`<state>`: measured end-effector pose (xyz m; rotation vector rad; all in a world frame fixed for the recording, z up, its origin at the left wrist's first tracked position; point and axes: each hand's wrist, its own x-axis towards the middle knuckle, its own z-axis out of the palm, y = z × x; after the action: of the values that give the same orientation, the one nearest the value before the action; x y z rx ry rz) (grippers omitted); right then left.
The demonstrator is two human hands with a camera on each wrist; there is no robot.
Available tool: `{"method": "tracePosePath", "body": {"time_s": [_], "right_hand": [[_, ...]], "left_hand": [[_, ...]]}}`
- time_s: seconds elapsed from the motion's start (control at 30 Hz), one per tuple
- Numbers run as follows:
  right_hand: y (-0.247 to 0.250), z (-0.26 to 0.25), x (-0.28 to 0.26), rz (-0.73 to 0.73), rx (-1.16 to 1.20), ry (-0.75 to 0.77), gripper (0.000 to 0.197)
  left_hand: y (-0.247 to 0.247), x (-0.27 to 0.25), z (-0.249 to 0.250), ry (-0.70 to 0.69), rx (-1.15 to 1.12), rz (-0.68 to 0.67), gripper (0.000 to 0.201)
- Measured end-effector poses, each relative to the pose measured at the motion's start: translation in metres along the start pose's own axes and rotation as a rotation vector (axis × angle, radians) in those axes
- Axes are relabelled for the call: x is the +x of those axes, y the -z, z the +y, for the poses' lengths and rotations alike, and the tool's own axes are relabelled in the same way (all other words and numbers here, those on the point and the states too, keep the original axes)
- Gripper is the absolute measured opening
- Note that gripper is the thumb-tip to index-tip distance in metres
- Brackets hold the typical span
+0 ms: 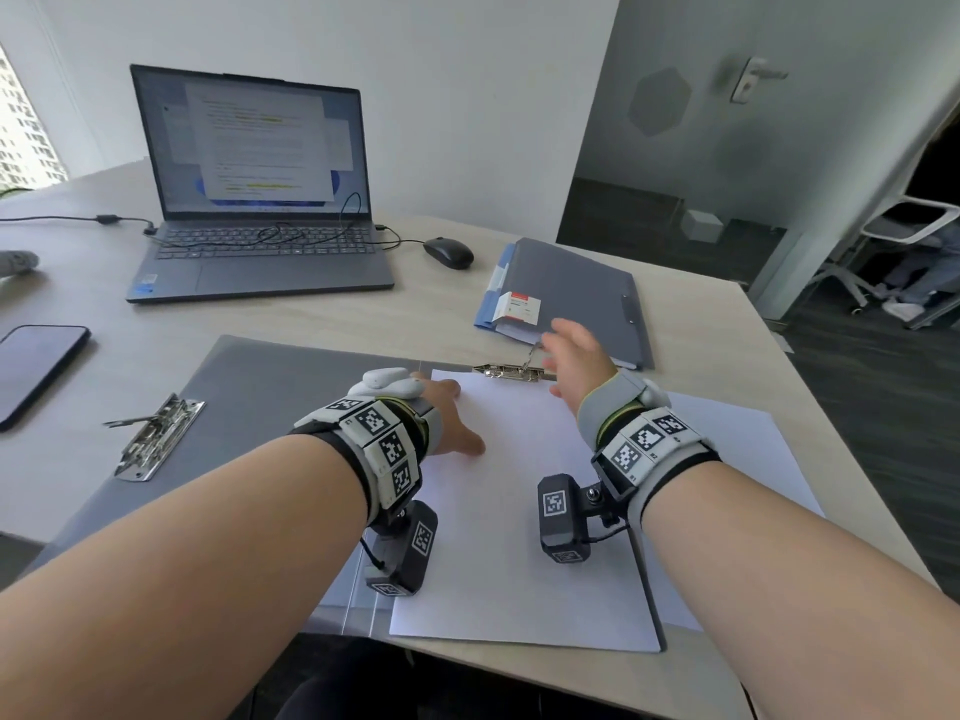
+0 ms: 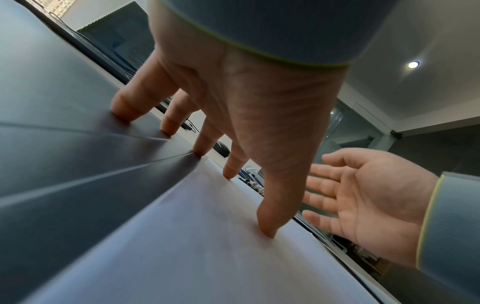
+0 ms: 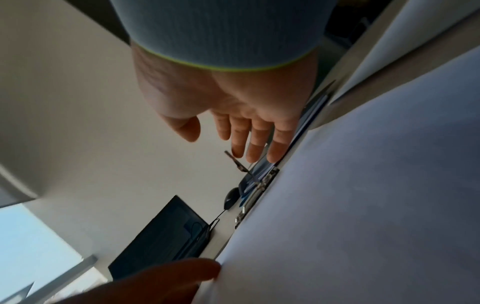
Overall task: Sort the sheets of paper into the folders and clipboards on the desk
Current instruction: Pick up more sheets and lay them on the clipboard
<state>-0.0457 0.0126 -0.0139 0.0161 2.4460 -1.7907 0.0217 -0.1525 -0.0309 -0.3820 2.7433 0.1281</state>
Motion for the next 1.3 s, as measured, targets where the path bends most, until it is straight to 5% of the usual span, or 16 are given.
{"method": "tracePosePath", "body": {"time_s": [0.17, 0.5, 0.97, 1.3], "right_hand": [[-0.020, -0.003, 0.000, -0.157, -0.303, 0.120, 0.050], [-0.036, -0.008, 0.012, -0.182, -0.919, 0.203, 0.058], [-0.033, 0.003, 0.022, -0.417, -1.024, 0.138, 0.075], [-0.045, 0.002, 0.034, -0.474, -1.106, 0.075, 0.053]], "left_hand": [[-0.001, 0.002, 0.000, -0.020, 0.010, 0.000, 0.101], [-0.003, 0.003, -0.002, -0.034, 0.012, 0.007, 0.096], [0.000, -0.001, 0.000, -0.031, 0.015, -0.014, 0.093], [0.003, -0.002, 0.002, -0.036, 0.011, -0.012, 0.087]]}}
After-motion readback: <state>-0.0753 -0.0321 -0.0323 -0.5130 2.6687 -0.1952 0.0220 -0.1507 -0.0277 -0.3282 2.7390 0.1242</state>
